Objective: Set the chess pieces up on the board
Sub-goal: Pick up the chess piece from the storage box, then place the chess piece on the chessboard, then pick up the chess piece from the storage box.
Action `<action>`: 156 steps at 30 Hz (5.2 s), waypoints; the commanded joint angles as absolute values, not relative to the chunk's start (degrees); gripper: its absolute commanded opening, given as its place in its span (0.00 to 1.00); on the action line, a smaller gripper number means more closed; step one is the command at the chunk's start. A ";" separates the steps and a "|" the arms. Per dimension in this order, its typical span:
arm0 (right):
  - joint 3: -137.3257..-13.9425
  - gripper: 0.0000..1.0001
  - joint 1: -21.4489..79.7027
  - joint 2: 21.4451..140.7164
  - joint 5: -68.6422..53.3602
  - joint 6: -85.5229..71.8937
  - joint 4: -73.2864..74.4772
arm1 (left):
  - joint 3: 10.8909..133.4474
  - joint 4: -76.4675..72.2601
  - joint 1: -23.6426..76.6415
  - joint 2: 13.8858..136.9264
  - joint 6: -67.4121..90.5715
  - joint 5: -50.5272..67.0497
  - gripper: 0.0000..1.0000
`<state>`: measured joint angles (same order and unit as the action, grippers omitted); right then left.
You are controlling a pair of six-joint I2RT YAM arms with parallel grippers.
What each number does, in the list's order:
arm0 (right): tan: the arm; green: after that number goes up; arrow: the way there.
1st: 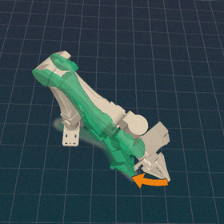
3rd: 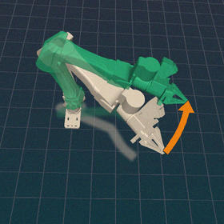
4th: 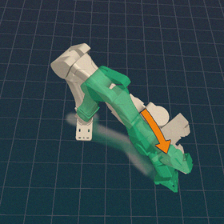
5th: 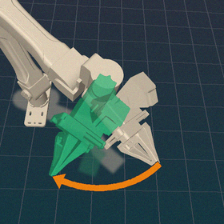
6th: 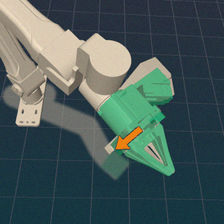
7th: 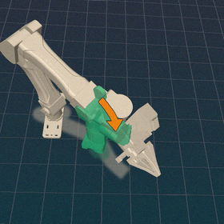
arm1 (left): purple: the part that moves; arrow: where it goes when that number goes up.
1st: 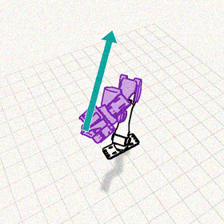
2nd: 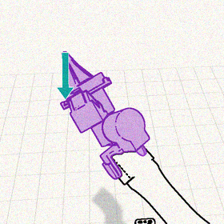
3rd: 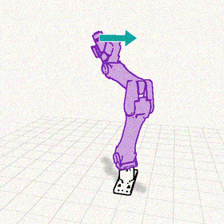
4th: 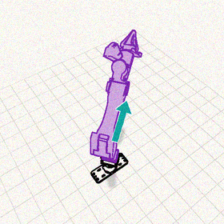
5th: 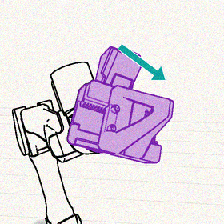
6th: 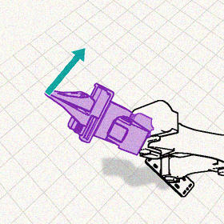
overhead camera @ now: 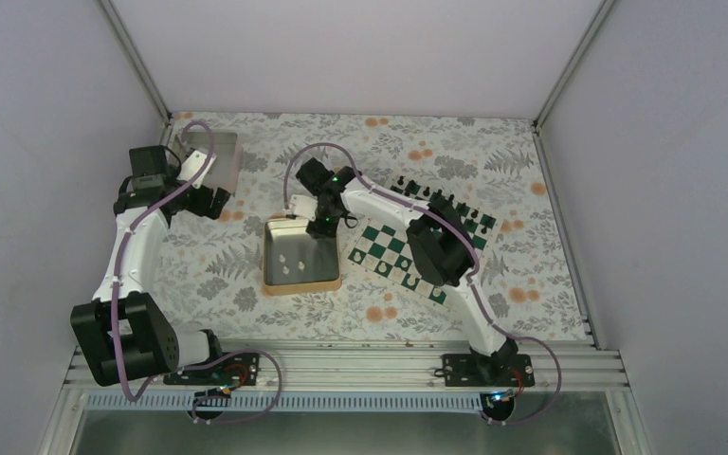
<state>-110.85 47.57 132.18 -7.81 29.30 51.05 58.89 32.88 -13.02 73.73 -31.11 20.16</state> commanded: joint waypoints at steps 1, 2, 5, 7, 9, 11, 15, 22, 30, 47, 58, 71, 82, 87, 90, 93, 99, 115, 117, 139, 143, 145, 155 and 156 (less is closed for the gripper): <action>-112.27 0.37 47.80 133.73 -7.12 29.12 50.70 | 58.11 32.95 -13.41 72.84 -32.27 21.79 1.00; -112.24 0.37 47.81 133.83 -7.08 29.16 50.77 | 58.14 33.03 -13.42 72.94 -32.32 21.87 1.00; -112.07 0.33 47.81 133.77 -7.39 29.14 50.63 | 58.31 33.13 -13.41 72.70 -32.36 22.09 1.00; -112.19 0.29 47.80 133.78 -7.62 29.17 50.62 | 58.45 33.20 -13.43 72.60 -32.34 22.20 1.00; -112.36 0.24 47.81 133.85 -7.69 29.03 50.67 | 58.43 33.22 -13.37 72.67 -32.42 22.19 1.00; -112.33 0.22 47.87 133.78 -7.85 28.86 50.64 | 58.40 33.22 -13.41 72.75 -32.40 22.18 1.00; -112.73 0.19 47.88 133.74 -8.26 28.65 50.55 | 58.44 33.31 -13.36 72.58 -32.37 22.28 1.00; -113.93 0.11 47.94 134.12 -8.53 28.43 51.15 | 58.44 33.31 -13.42 72.55 -32.42 22.42 1.00; -114.95 0.08 47.94 129.50 -11.59 27.56 53.40 | 58.53 33.38 -13.37 72.76 -32.41 22.41 1.00; -96.02 0.09 44.27 105.87 -7.15 26.81 53.98 | 59.10 33.48 -13.36 73.16 -32.41 21.82 1.00; -79.42 0.07 38.06 98.80 -5.93 27.50 50.49 | 59.77 33.78 -13.23 73.99 -32.38 22.34 1.00; -73.59 0.08 37.02 101.91 -6.19 27.59 44.83 | 59.75 33.92 -13.19 74.02 -32.38 22.20 1.00; -73.72 0.08 36.91 105.74 -5.01 27.73 43.12 | 59.50 34.00 -13.27 73.39 -32.31 22.23 1.00; -73.84 0.08 36.57 107.17 -4.71 27.95 43.07 | 59.42 33.97 -13.25 73.44 -32.38 22.28 1.00; -73.78 0.09 36.38 107.77 -4.09 28.11 43.08 | 59.41 33.93 -13.27 73.48 -32.39 22.33 1.00; -73.99 0.09 36.05 108.25 -4.04 28.20 43.07 | 59.41 33.93 -13.25 73.54 -32.41 22.32 1.00; -73.56 0.10 35.69 108.05 -5.10 28.30 42.69 | 59.25 33.93 -13.27 73.56 -32.35 22.35 1.00; -72.56 0.11 35.40 107.75 -8.04 28.10 41.78 | 59.36 34.10 -13.27 73.62 -32.38 22.18 1.00; -72.66 0.11 35.42 107.91 -8.63 28.13 42.01 | 59.35 34.10 -13.25 73.69 -32.37 22.15 1.00; -81.82 0.41 37.08 102.42 -5.56 26.68 49.89 | 59.32 34.10 -13.27 73.30 -32.41 22.37 1.00; -90.06 0.43 41.17 104.02 -4.85 27.53 54.29 | 59.75 34.23 -13.27 73.48 -32.38 22.30 1.00; -93.78 0.43 44.04 106.18 -5.56 28.24 55.44 | 59.64 34.15 -13.27 73.31 -32.36 22.15 1.00; -105.45 0.43 54.58 121.52 -11.05 30.79 53.53 | 59.23 33.66 -13.35 72.53 -32.10 21.64 1.00; -106.36 0.43 54.94 123.14 -10.92 30.91 54.00 | 59.24 33.66 -13.36 72.49 -32.10 21.67 1.00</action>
<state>-103.74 53.52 117.32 -9.34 29.56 52.58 58.70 33.98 -13.02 73.84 -31.92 21.19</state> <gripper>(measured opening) 0.427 0.999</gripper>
